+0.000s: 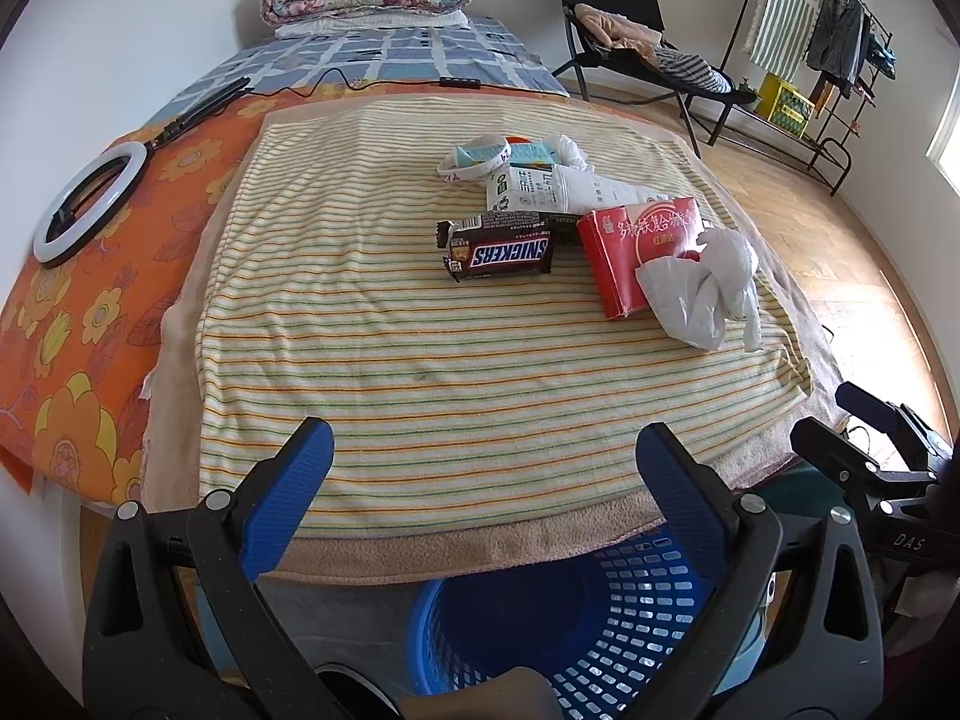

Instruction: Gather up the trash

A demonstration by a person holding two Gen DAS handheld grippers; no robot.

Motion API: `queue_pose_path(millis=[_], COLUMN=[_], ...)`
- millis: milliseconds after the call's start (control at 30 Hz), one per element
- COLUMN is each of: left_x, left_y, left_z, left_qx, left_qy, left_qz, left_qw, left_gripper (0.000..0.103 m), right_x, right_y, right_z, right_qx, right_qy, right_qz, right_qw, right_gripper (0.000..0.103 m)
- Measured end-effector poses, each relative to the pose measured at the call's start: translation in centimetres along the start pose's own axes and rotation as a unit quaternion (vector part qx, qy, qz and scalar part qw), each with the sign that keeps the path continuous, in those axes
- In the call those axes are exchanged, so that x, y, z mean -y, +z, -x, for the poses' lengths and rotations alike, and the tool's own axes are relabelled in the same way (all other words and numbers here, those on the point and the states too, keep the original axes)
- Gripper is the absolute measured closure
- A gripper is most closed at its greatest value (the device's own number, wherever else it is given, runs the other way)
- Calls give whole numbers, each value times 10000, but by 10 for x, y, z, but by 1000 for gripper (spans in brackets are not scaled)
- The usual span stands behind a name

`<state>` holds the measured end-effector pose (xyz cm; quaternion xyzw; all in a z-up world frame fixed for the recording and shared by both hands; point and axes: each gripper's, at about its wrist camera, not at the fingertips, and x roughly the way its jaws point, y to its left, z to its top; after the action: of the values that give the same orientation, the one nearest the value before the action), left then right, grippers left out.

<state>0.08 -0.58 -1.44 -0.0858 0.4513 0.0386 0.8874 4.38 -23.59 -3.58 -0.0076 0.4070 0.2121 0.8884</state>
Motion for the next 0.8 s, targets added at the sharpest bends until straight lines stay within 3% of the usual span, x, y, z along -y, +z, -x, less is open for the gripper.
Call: queue_pose_path(millis=[800], left_x=[0], left_y=[-2], left_z=[-4], left_qx=[-28], left_qy=[15], left_qz=[14], left_qw=[10000], left_gripper=[1], right_x=[0], right_y=[-3], right_z=[-1], right_qx=[-39], right_qy=[17], right_qz=[-15], right_qw=[10000], right_gripper=[0])
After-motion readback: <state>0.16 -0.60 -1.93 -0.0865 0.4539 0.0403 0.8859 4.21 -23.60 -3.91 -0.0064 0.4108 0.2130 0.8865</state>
